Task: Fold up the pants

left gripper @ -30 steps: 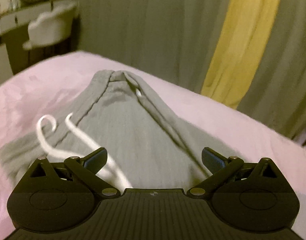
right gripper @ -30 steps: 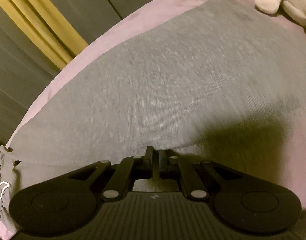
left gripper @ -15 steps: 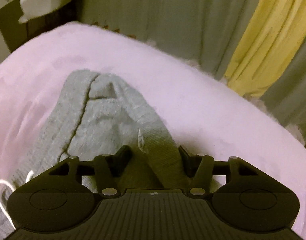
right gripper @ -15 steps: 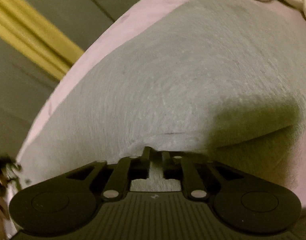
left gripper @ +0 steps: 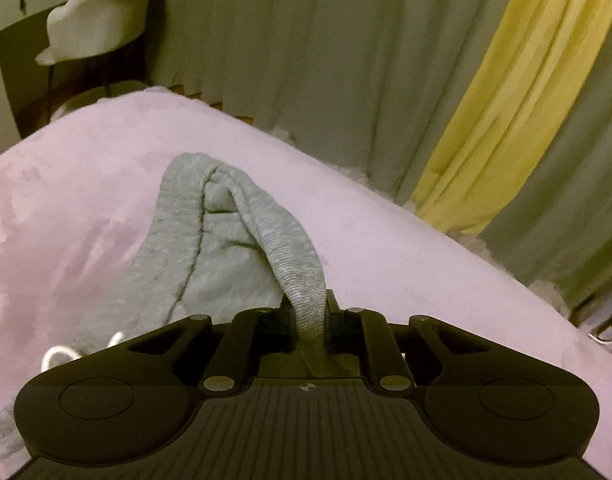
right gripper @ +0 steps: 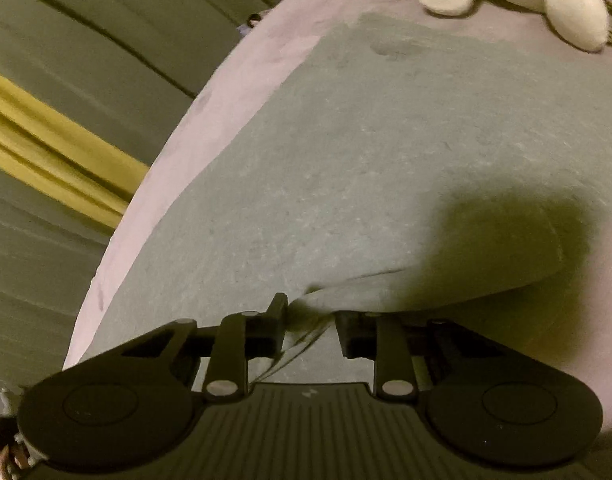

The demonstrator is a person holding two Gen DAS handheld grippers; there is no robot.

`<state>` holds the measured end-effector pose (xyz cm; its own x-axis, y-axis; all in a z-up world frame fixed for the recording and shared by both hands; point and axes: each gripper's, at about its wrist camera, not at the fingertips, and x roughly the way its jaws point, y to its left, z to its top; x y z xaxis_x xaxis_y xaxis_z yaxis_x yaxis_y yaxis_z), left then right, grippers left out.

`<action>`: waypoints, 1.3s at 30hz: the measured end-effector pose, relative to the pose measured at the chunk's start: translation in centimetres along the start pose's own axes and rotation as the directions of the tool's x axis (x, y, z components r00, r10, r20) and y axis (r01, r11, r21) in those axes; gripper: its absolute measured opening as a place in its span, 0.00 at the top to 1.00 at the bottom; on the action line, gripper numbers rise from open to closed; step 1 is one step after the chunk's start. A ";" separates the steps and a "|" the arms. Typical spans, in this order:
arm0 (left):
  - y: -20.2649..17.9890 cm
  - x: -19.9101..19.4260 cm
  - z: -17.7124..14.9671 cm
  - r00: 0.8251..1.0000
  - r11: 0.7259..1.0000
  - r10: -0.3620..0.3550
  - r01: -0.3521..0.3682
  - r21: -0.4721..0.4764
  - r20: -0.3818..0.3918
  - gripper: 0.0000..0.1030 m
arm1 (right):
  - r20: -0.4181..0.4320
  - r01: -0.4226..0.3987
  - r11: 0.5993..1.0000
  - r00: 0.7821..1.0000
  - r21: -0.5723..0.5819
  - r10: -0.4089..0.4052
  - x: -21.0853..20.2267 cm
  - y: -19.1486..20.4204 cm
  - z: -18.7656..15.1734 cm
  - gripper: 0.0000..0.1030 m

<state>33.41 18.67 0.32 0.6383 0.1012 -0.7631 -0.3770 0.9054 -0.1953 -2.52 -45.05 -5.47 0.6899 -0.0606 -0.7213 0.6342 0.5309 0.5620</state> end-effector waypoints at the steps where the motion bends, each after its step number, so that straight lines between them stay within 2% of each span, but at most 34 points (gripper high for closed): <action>1: 0.3 -0.4 -0.2 1.000 1.000 -0.006 0.006 -0.002 0.005 0.86 | 0.002 0.002 1.000 1.000 0.016 -0.002 -0.1 -0.3 -0.1 0.74; 2: 0.6 -0.9 -0.5 1.000 1.000 -0.012 0.012 -0.007 0.006 0.86 | 0.007 0.007 0.999 1.000 0.038 -0.008 -0.2 -0.7 -0.2 0.67; 3: 0.9 -1.2 -0.7 1.000 1.000 -0.018 0.018 -0.019 0.002 0.86 | 0.006 -0.001 0.998 1.000 0.060 0.001 -0.1 -1.0 -0.1 0.65; 5: 1.6 -1.5 -1.1 0.999 0.998 -0.034 0.034 -0.046 -0.005 0.86 | 0.012 -0.032 0.994 0.999 0.105 0.031 0.3 -1.5 -0.4 0.53; 7: 2.1 -1.3 -1.2 0.999 0.997 -0.037 0.036 -0.063 -0.017 0.86 | 0.022 -0.052 0.991 0.999 0.123 0.049 0.6 -1.3 -0.5 0.47; 8: 2.3 -1.1 -1.2 0.999 0.997 -0.032 0.030 -0.067 -0.024 0.86 | 0.025 -0.043 0.992 0.999 0.118 0.041 0.6 -1.0 -0.5 0.47; 9: 2.4 -0.9 -1.2 0.999 0.997 -0.030 0.027 -0.076 -0.033 0.86 | 0.021 -0.026 0.995 0.999 0.098 0.024 0.6 -0.5 -0.4 0.51; 10: 2.4 -0.8 -1.2 0.999 0.996 -0.033 0.030 -0.086 -0.038 0.86 | 0.019 -0.007 0.997 1.000 0.077 0.006 0.4 -0.2 -0.1 0.78; 11: 2.7 -0.7 -1.1 0.998 0.995 -0.038 0.034 -0.094 -0.041 0.86 | 0.012 0.009 0.999 1.000 0.050 -0.010 0.3 0.2 0.1 0.89; 14: 2.8 -0.5 -0.3 0.996 0.991 -0.063 0.055 -0.122 -0.066 0.86 | 0.012 -0.011 1.000 1.000 0.013 0.011 -0.3 1.4 1.3 0.92; 17: 3.2 0.0 1.2 0.988 0.985 -0.081 0.060 -0.159 -0.128 0.87 | 0.037 -0.026 0.995 0.999 -0.098 0.030 -0.8 5.0 3.8 0.94; 19: 3.2 -1.2 2.5 0.986 0.971 -0.135 0.111 -0.212 -0.101 0.88 | 0.066 -0.036 0.986 0.997 -0.164 0.048 -1.3 8.6 6.3 0.94; 21: 2.6 -3.5 3.9 0.985 0.964 -0.165 0.151 -0.217 -0.047 0.88 | 0.107 -0.068 0.973 0.990 -0.219 0.093 -2.8 12.4 8.7 0.95; 23: 2.0 -6.3 4.9 0.981 0.963 -0.192 0.188 -0.194 -0.004 0.88 | 0.152 -0.140 0.963 0.972 -0.231 0.178 -5.6 14.9 10.9 0.95; 25: 2.2 -9.4 5.0 0.970 0.955 -0.238 0.242 -0.172 0.044 0.88 | 0.202 -0.265 0.942 0.930 -0.208 0.306 -9.4 15.7 12.5 0.95; 28: 5.3 -14.1 2.0 0.936 0.924 -0.328 0.346 -0.161 0.128 0.88 | 0.226 -0.412 0.895 0.868 -0.169 0.443 -13.4 13.1 12.9 0.95; 29: 6.9 -15.4 0.2 0.921 0.909 -0.360 0.382 -0.167 0.148 0.87 | 0.227 -0.435 0.889 0.860 -0.145 0.457 -14.4 11.2 12.3 0.95; 31: 9.5 -16.9 -3.9 0.908 0.892 -0.395 0.416 -0.178 0.140 0.87 | 0.212 -0.413 0.904 0.879 -0.112 0.428 -15.3 6.5 10.7 0.95; 32: 10.8 -17.1 -6.5 0.912 0.895 -0.394 0.409 -0.180 0.115 0.87 | 0.202 -0.377 0.920 0.897 -0.110 0.392 -15.2 4.3 9.7 0.95; 33: 11.8 -17.0 -9.0 0.926 0.912 -0.371 0.377 -0.164 0.066 0.87 | 0.182 -0.327 0.939 0.922 -0.103 0.341 -14.7 2.0 8.6 0.95; 34: 12.5 -16.5 -11.3 0.943 0.932 -0.332 0.330 -0.149 0.015 0.86 | 0.141 -0.239 0.968 0.958 -0.073 0.248 -13.5 -0.6 7.4 0.95; 35: 13.2 -15.6 -13.5 0.957 0.949 -0.289 0.280 -0.147 -0.038 0.86 | 0.090 -0.150 0.988 0.984 -0.027 0.152 -12.0 -3.0 6.3 0.95; 36: 13.8 -14.3 -15.5 0.963 0.960 -0.249 0.231 -0.159 -0.104 0.86 | 0.040 -0.079 0.997 0.996 0.015 0.078 -10.5 -5.0 5.4 0.95; 37: 14.4 -13.0 -16.8 0.961 0.962 -0.230 0.201 -0.184 -0.151 0.86 | -0.013 0.018 0.998 1.000 0.058 -0.017 -8.9 -7.2 4.5 0.95; 38: 14.7 -12.2 -17.7 0.960 0.963 -0.218 0.183 -0.197 -0.174 0.86 | -0.032 0.076 0.994 0.997 0.079 -0.074 -8.0 -8.6 3.8 0.96; 39: 14.7 -11.9 -18.1 0.964 0.965 -0.199 0.162 -0.204 -0.175 0.85 | -0.035 0.088 0.993 0.996 0.083 -0.086 -7.5 -9.4 3.5 1.00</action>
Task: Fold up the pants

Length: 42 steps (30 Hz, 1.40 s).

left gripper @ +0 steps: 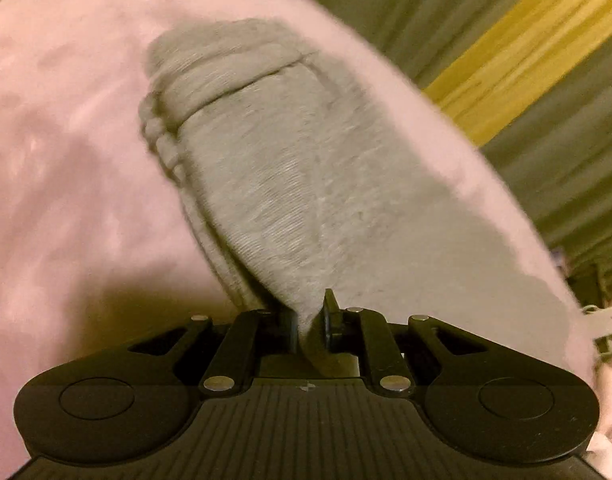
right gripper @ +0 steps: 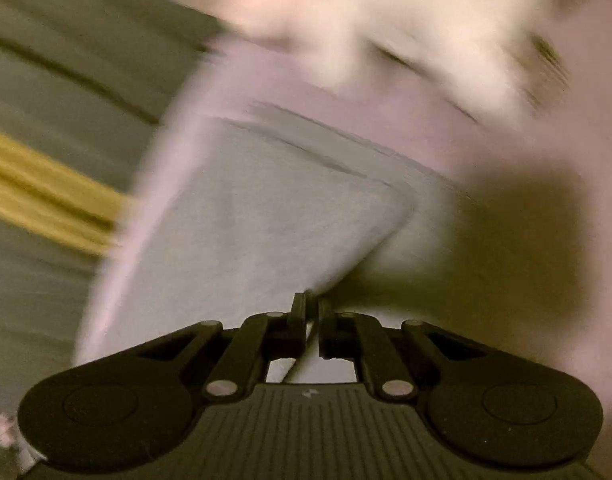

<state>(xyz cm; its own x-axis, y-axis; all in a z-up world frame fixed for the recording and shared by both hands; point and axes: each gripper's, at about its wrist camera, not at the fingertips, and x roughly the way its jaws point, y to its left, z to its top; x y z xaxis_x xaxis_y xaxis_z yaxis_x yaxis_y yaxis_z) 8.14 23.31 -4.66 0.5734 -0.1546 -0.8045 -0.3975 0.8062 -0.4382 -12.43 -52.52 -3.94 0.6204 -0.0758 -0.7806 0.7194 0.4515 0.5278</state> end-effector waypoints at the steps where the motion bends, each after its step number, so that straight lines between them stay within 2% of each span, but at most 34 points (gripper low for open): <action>1: -0.2 -0.1 0.0 1.000 1.000 -0.007 0.007 -0.004 0.015 0.84 | 0.012 -0.025 1.000 1.000 0.012 0.025 0.1 -0.5 -0.3 1.00; 3: -1.1 -0.6 0.6 0.999 1.000 -0.005 0.004 0.019 0.048 0.73 | 0.019 -0.038 0.999 0.999 0.000 0.038 -0.5 -0.1 -0.5 1.00; 4: -1.4 -0.7 0.7 0.998 0.999 0.010 -0.012 0.031 0.063 0.64 | 0.013 -0.044 0.998 0.999 -0.034 0.044 -0.8 0.2 -0.5 0.99; 5: -1.4 -0.6 1.1 0.997 0.999 0.021 -0.024 0.035 0.071 0.62 | 0.004 -0.048 0.997 0.999 -0.062 0.048 -1.0 0.5 -0.4 0.98; 9: -1.0 -0.1 1.5 0.999 0.998 -0.003 0.005 -0.055 0.050 0.55 | -0.029 -0.074 0.991 0.997 -0.108 0.071 -1.3 1.6 -0.8 0.98; 14: 0.0 -0.1 1.7 0.999 0.997 -0.011 0.015 -0.074 0.052 0.55 | -0.026 -0.091 0.995 0.996 -0.032 0.090 -0.9 0.8 -0.5 0.93; 15: 0.1 0.0 1.8 0.999 0.997 -0.011 0.015 -0.075 0.050 0.55 | -0.017 -0.093 0.995 0.996 -0.028 0.093 -1.0 0.8 -0.4 0.90; 16: 0.2 0.2 1.9 0.999 0.997 -0.010 0.014 -0.080 0.046 0.55 | -0.002 -0.084 0.996 0.996 -0.037 0.084 -1.6 0.4 -0.3 0.77; 17: 0.3 0.3 2.0 0.999 0.996 -0.011 0.015 -0.087 0.044 0.55 | 0.013 -0.071 0.996 0.997 -0.050 0.072 -1.9 0.5 -0.2 0.60; 19: 0.3 0.4 2.0 0.999 0.995 -0.004 0.008 -0.095 0.043 0.54 | 0.054 -0.054 0.995 0.997 -0.081 0.059 -2.0 0.8 0.2 0.48; 20: 0.3 0.4 1.9 0.999 0.995 -0.003 0.007 -0.095 0.045 0.54 | 0.077 -0.036 0.995 0.996 -0.088 0.042 -2.4 0.9 0.4 0.48; 22: 0.2 0.6 2.0 0.999 0.996 0.001 0.003 -0.091 0.047 0.53 | 0.106 -0.015 0.996 0.994 -0.091 0.024 -2.8 0.9 0.9 0.48; 25: 0.2 0.8 2.1 0.999 0.994 0.009 -0.003 -0.109 0.048 0.53 | 0.090 -0.026 0.995 0.995 -0.094 0.034 -1.7 1.2 1.3 0.48; 26: 0.2 0.8 2.2 0.999 0.993 0.009 -0.003 -0.117 0.049 0.54 | 0.102 -0.017 0.994 0.994 -0.108 0.029 -1.4 1.5 1.4 0.51; 27: 0.2 0.9 2.3 0.999 0.993 0.010 -0.004 -0.122 0.051 0.55 | 0.115 -0.011 0.993 0.993 -0.118 0.025 -1.4 1.5 1.3 0.57; 28: 0.1 0.9 2.3 0.999 0.992 0.015 -0.008 -0.124 0.050 0.56 | 0.131 -0.001 0.992 0.991 -0.128 0.018 -1.4 1.7 1.2 0.82; 29: 0.1 0.9 2.4 0.999 0.992 0.020 -0.014 -0.124 0.049 0.57 | 0.136 0.002 0.991 0.991 -0.131 0.016 -1.2 2.1 1.2 0.95; 32: 0.0 1.0 2.6 0.999 0.991 0.031 -0.026 -0.128 0.040 0.60 | 0.166 -0.020 0.990 0.985 -0.143 0.043 -0.7 4.3 1.5 0.95; 34: 0.3 0.8 2.7 0.999 0.989 0.029 -0.024 -0.144 0.037 0.66 | 0.207 -0.091 0.986 0.971 -0.140 0.119 -2.7 5.5 1.7 0.95; 37: 0.9 0.4 2.8 0.999 0.987 0.022 -0.016 -0.160 0.037 0.75 | 0.276 -0.251 0.960 0.921 -0.123 0.276 -7.9 6.1 2.0 0.95; 38: 1.2 0.2 2.8 0.999 0.987 0.026 -0.019 -0.162 0.037 0.77 | 0.296 -0.279 0.953 0.906 -0.122 0.303 -9.3 5.8 1.9 0.95; 40: 1.7 -0.1 2.7 0.999 0.987 0.028 -0.023 -0.158 0.033 0.79 | 0.332 -0.286 0.952 0.892 -0.111 0.307 -11.3 4.4 1.2 0.95; 42: 2.3 -0.5 2.5 0.999 0.986 0.012 -0.007 -0.169 0.031 0.80 | 0.335 -0.238 0.967 0.907 -0.086 0.253 -11.7 2.6 0.7 0.95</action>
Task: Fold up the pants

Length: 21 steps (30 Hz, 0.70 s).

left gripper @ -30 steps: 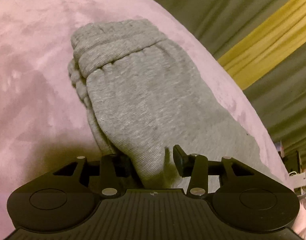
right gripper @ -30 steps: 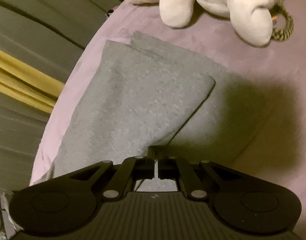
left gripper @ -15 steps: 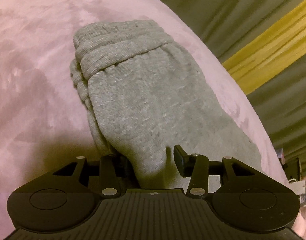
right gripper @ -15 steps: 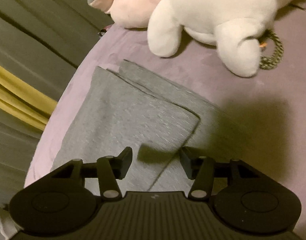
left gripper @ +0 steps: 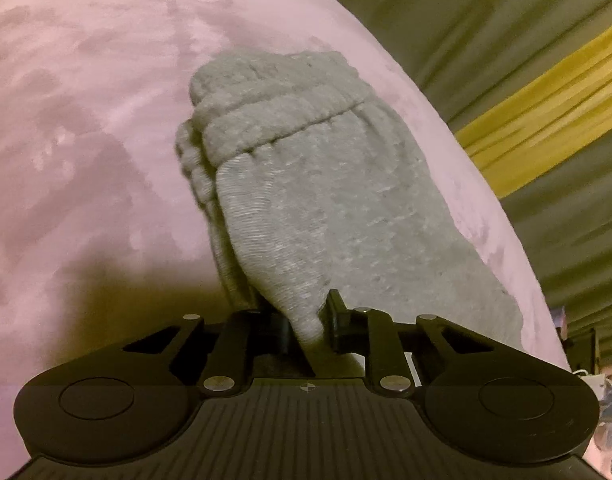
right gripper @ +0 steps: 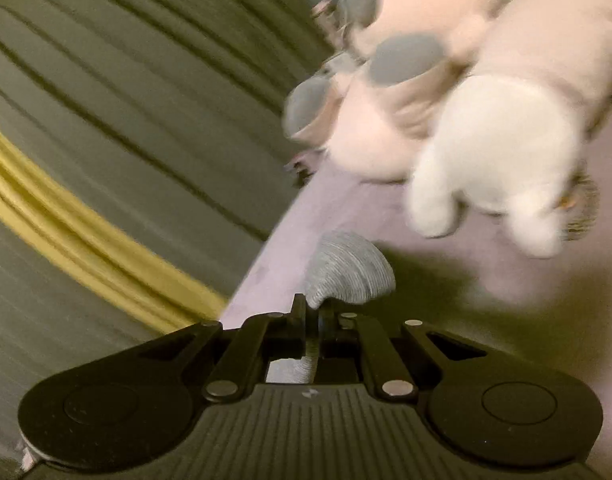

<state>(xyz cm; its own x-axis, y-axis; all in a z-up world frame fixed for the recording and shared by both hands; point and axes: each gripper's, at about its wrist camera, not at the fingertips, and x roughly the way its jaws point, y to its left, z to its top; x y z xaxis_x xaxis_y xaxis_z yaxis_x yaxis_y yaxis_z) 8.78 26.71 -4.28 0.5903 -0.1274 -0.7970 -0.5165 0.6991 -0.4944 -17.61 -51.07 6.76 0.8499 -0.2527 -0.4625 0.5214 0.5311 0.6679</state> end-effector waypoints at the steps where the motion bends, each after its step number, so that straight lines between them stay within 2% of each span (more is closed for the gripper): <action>1: 0.2 -0.1 0.0 1.000 1.000 -0.007 0.007 -0.004 -0.002 0.80 | -0.015 0.052 0.999 0.999 -0.012 -0.052 0.2 -1.1 -0.4 0.95; 3: 0.3 -0.1 0.2 1.000 1.000 0.003 -0.003 0.000 0.001 0.80 | -0.078 0.177 0.981 0.980 -0.084 -0.184 2.2 -3.0 -1.8 0.95; 5: 0.3 0.2 0.2 1.000 1.000 0.016 -0.016 -0.010 -0.008 0.78 | -0.151 0.282 0.940 0.938 -0.192 -0.313 5.5 -4.2 -3.6 0.95; 7: -0.1 -0.2 0.2 1.000 1.000 0.028 -0.028 0.004 -0.002 0.74 | -0.149 0.317 0.910 0.919 -0.266 -0.364 7.1 -4.4 -4.7 0.95; 8: -0.5 -0.7 0.1 0.999 0.999 0.041 -0.041 0.023 0.010 0.72 | -0.136 0.320 0.903 0.919 -0.285 -0.369 7.1 -4.0 -4.8 0.95; 10: -1.3 -1.9 0.0 0.996 0.994 0.079 -0.083 0.077 0.050 0.60 | -0.131 0.325 0.892 0.916 -0.315 -0.380 7.1 -3.2 -4.7 0.94; 12: -2.2 -3.0 -0.2 0.988 0.984 0.118 -0.130 0.118 0.103 0.47 | -0.117 0.302 0.886 0.925 -0.352 -0.362 6.7 -2.6 -4.4 0.94; 14: -2.9 -3.9 -0.6 0.979 0.979 0.136 -0.157 0.134 0.153 0.45 | -0.100 0.274 0.893 0.939 -0.358 -0.328 5.9 -2.9 -4.3 0.94; 15: -3.3 -4.2 -0.9 0.975 0.976 0.141 -0.165 0.140 0.170 0.45 | -0.097 0.276 0.890 0.939 -0.363 -0.330 5.8 -3.3 -4.4 0.94; 16: -3.8 -4.4 -1.3 0.970 0.973 0.151 -0.180 0.146 0.189 0.45 | -0.106 0.296 0.877 0.927 -0.378 -0.359 6.1 -3.7 -4.5 0.89; 17: -4.2 -4.6 -1.6 0.966 0.969 0.161 -0.194 0.155 0.200 0.45 | -0.127 0.326 0.865 0.908 -0.382 -0.398 6.7 -4.3 -4.6 0.80; 18: -4.8 -4.7 -2.0 0.964 0.962 0.167 -0.205 0.180 0.206 0.45 | -0.128 0.331 0.871 0.908 -0.362 -0.398 6.7 -4.6 -4.7 0.78; 19: -5.5 -4.8 -2.5 0.963 0.953 0.168 -0.213 0.216 0.211 0.42 | -0.112 0.341 0.879 0.911 -0.334 -0.396 6.1 -4.5 -4.6 0.70; 20: -6.4 -4.9 -3.2 0.960 0.939 0.170 -0.227 0.260 0.224 0.40 | -0.087 0.371 0.870 0.904 -0.324 -0.418 5.9 -4.1 -4.4 0.52; 21: -7.2 -4.9 -3.9 0.955 0.926 0.174 -0.241 0.291 0.239 0.33 | -0.036 0.413 0.851 0.894 -0.325 -0.447 5.3 -3.4 -4.1 0.42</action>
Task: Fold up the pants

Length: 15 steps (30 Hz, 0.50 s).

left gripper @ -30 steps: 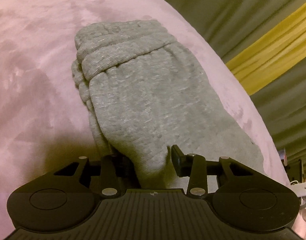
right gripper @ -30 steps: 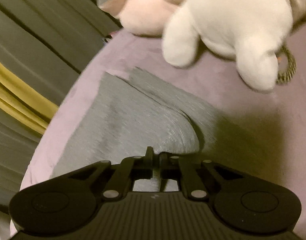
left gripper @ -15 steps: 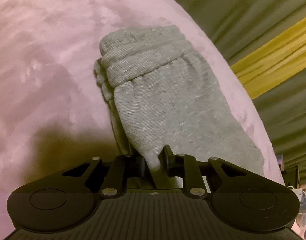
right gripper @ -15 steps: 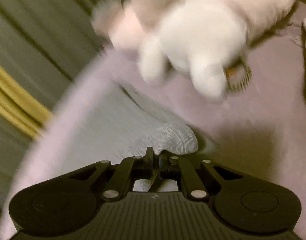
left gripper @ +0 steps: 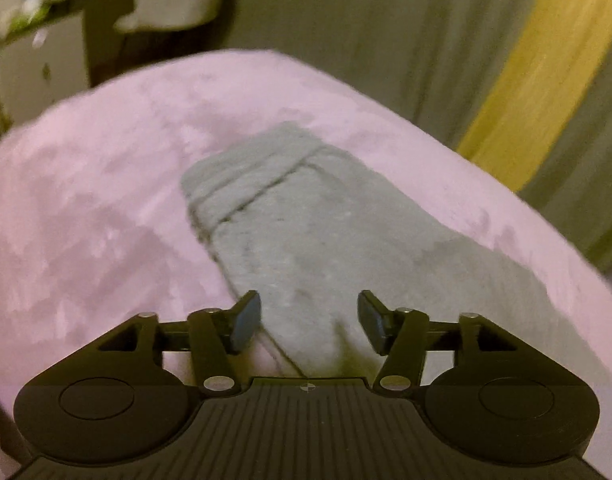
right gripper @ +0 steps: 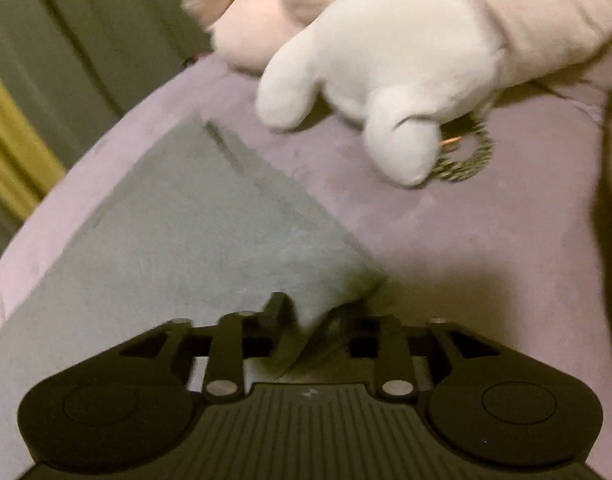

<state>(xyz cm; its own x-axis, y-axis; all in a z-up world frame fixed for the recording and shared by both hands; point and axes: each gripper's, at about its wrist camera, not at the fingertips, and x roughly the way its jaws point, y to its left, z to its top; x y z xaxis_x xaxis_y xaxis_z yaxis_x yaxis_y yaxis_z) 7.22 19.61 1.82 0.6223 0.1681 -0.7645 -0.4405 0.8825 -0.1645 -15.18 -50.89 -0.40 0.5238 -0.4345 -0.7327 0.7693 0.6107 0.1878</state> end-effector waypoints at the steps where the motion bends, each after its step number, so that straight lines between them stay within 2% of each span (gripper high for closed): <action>1: -0.9 -0.2 -0.4 1.000 0.999 0.009 -0.010 0.033 0.011 0.25 | 0.040 0.025 1.000 0.999 -0.012 -0.024 -0.7 0.3 0.3 0.24; 2: -1.9 -0.3 -0.8 1.000 0.998 0.015 -0.016 0.062 0.019 0.23 | 0.070 0.029 0.999 0.997 -0.028 -0.027 -1.1 0.7 0.5 0.19; 3: -2.7 -0.3 -1.2 1.000 0.997 0.008 -0.010 0.078 0.024 0.23 | 0.086 0.021 0.999 0.996 -0.041 -0.017 -1.5 1.0 0.8 0.19; 5: -4.1 0.1 -2.4 0.999 0.994 -0.041 0.040 0.104 0.006 0.21 | 0.085 -0.045 0.998 0.995 -0.038 0.049 -1.7 1.5 1.5 0.16; 8: -6.4 1.5 -4.4 0.995 0.989 -0.086 0.092 0.118 -0.052 0.19 | 0.014 -0.185 0.983 0.983 0.013 0.185 -0.6 2.4 2.0 0.12; 10: -7.8 2.4 -5.7 0.996 0.987 -0.056 0.065 0.144 -0.069 0.19 | -0.011 -0.228 0.974 0.973 -0.003 0.228 0.3 3.7 1.9 0.12; 13: -9.6 3.1 -6.8 0.999 0.974 0.012 -0.002 0.225 -0.044 0.19 | -0.014 -0.222 0.970 0.975 -0.098 0.222 1.9 6.4 1.3 0.05; 15: -10.0 3.1 -6.9 0.999 0.969 0.007 0.002 0.248 -0.033 0.15 | -0.050 -0.199 0.970 0.980 -0.138 0.194 3.6 7.2 0.8 0.05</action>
<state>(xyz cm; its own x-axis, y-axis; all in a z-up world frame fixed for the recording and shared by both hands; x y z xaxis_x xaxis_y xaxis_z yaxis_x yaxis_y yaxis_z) 9.12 8.30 -3.23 0.5973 0.1595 -0.7860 -0.2655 0.9641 -0.0061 -7.42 -48.57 -1.12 0.6437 -0.2741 -0.7145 0.5917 0.7704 0.2375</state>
